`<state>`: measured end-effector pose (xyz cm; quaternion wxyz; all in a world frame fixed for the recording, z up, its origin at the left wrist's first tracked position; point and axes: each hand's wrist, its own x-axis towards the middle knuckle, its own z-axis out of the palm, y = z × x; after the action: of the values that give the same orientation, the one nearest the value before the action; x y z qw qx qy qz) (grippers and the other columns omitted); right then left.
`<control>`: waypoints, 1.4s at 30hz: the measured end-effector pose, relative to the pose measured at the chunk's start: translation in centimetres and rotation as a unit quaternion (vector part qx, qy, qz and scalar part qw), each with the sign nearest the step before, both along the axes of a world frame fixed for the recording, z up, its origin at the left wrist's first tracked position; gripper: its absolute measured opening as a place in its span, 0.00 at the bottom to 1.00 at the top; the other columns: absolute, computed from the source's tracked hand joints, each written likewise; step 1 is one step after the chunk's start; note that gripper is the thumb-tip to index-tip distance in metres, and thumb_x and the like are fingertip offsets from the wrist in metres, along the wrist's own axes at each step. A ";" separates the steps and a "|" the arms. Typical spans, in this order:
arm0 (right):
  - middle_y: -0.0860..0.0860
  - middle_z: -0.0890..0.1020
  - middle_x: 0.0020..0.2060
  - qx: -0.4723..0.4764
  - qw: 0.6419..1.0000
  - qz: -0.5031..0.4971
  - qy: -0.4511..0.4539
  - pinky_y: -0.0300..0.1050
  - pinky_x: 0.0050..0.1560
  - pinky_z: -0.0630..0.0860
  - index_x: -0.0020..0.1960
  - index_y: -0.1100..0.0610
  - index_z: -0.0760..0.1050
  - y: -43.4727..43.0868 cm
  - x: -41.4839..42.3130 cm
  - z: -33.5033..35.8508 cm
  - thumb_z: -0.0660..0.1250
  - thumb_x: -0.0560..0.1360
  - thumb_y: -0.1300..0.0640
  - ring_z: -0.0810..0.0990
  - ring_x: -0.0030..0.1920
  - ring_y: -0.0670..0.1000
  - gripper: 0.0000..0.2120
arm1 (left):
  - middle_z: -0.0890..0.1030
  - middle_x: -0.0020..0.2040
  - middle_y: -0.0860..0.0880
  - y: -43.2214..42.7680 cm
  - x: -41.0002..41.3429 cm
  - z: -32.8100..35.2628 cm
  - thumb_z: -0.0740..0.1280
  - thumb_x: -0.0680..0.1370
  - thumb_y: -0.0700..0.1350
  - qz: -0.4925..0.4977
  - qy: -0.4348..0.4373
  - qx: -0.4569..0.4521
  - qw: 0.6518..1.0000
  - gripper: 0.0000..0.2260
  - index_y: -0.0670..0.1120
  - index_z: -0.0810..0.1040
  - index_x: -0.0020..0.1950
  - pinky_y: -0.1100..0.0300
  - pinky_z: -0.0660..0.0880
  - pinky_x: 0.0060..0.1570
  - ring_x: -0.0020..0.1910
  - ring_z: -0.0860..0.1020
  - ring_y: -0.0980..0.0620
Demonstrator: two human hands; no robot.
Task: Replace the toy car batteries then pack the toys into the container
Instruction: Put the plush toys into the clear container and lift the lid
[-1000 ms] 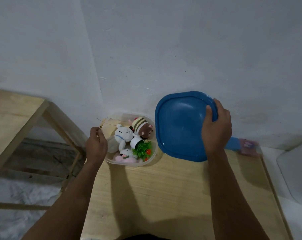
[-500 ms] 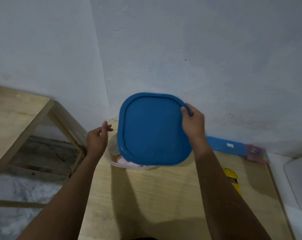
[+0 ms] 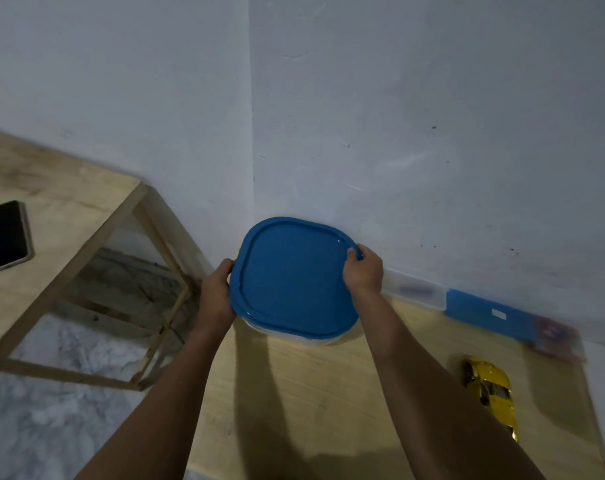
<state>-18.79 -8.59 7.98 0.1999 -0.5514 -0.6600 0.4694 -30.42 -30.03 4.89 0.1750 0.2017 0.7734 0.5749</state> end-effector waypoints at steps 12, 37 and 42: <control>0.54 0.81 0.41 0.041 0.998 -0.040 0.002 0.52 0.47 0.79 0.44 0.57 0.78 -1.1 -1.1 -2.2 0.59 0.81 0.59 0.80 0.43 0.55 0.11 | 0.77 0.51 0.66 -3.0 -0.3 0.5 0.62 0.81 0.40 -0.125 0.056 -0.126 0.983 0.12 0.57 0.75 0.56 0.67 0.72 0.48 0.47 0.76 0.70; 0.59 0.78 0.54 0.087 0.995 0.040 -0.038 0.48 0.54 0.79 0.65 0.59 0.75 -0.4 0.7 -4.6 0.57 0.82 0.51 0.80 0.51 0.57 0.17 | 0.80 0.62 0.45 1.4 0.5 -0.3 0.61 0.82 0.46 0.033 0.076 -0.147 0.986 0.18 0.43 0.72 0.71 0.52 0.76 0.60 0.58 0.79 0.48; 0.60 0.76 0.59 0.092 0.989 0.095 -0.069 0.59 0.60 0.76 0.67 0.59 0.72 -0.3 1.7 -4.6 0.54 0.83 0.52 0.76 0.59 0.60 0.18 | 0.81 0.52 0.44 2.5 -0.4 -0.4 0.60 0.82 0.43 0.021 0.091 -0.169 0.981 0.13 0.41 0.73 0.65 0.55 0.76 0.48 0.48 0.79 0.49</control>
<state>-17.04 -8.93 3.35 0.1586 -0.4962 -0.7622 0.3842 -30.84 -27.49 4.47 0.1231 0.2042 0.8763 0.4187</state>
